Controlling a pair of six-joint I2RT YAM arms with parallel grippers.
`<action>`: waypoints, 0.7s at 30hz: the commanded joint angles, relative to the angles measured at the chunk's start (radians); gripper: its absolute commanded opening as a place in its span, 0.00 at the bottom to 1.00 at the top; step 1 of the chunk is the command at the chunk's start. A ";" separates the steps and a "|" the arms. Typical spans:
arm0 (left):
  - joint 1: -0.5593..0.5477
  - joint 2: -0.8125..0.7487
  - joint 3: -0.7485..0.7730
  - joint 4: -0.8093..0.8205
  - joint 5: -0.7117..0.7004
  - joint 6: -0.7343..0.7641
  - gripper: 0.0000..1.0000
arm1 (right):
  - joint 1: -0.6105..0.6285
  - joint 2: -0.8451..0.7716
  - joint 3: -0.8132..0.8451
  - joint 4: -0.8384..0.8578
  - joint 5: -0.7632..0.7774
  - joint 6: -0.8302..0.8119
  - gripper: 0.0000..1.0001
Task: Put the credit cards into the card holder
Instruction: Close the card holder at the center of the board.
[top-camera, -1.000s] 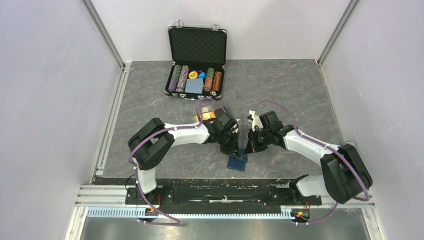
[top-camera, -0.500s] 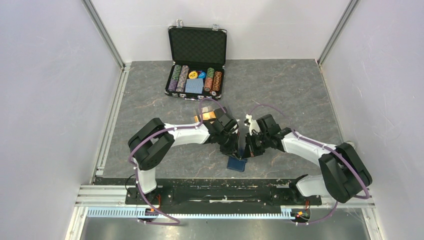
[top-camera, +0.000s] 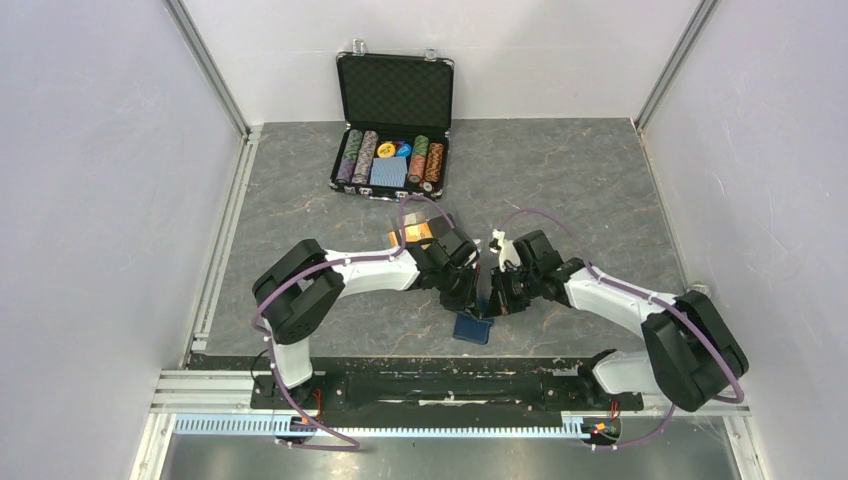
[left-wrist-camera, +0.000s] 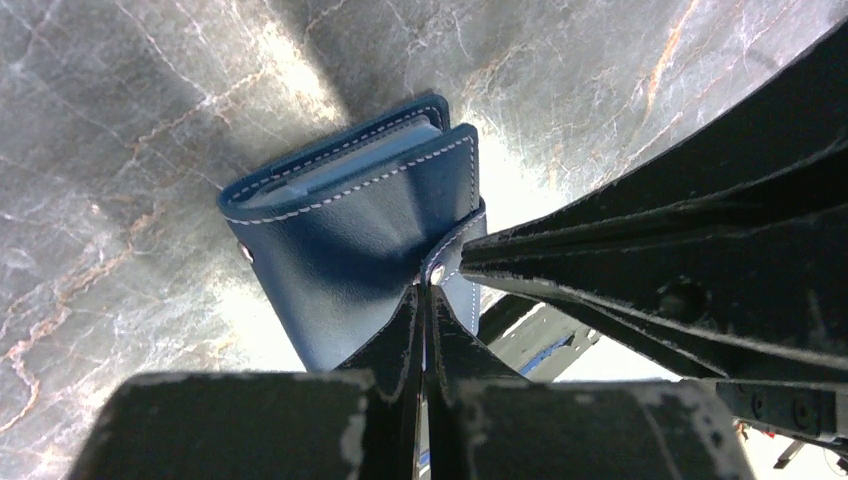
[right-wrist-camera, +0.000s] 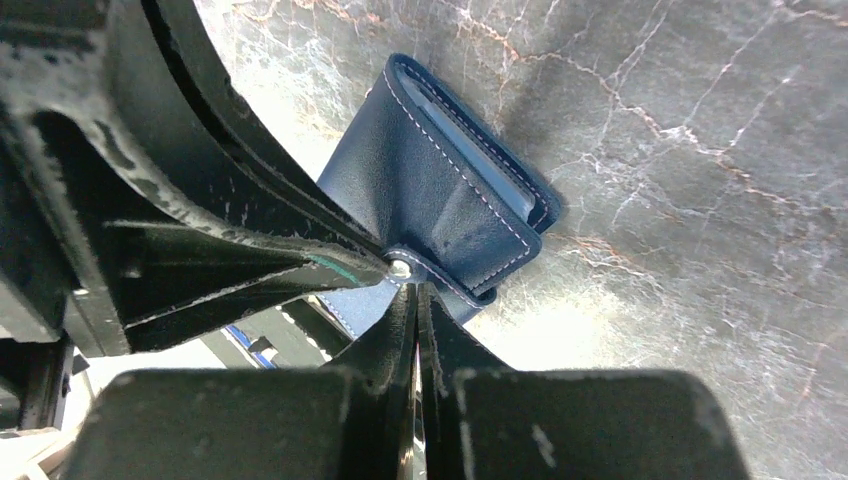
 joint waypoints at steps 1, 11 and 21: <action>-0.011 -0.062 0.015 -0.039 -0.033 -0.010 0.02 | 0.006 -0.060 0.001 0.021 0.040 0.017 0.00; -0.021 -0.038 -0.004 -0.049 -0.032 -0.031 0.02 | 0.007 -0.065 -0.029 0.051 0.007 0.029 0.00; -0.028 -0.017 -0.036 -0.048 -0.038 -0.047 0.02 | 0.016 -0.037 -0.046 0.105 -0.026 0.045 0.00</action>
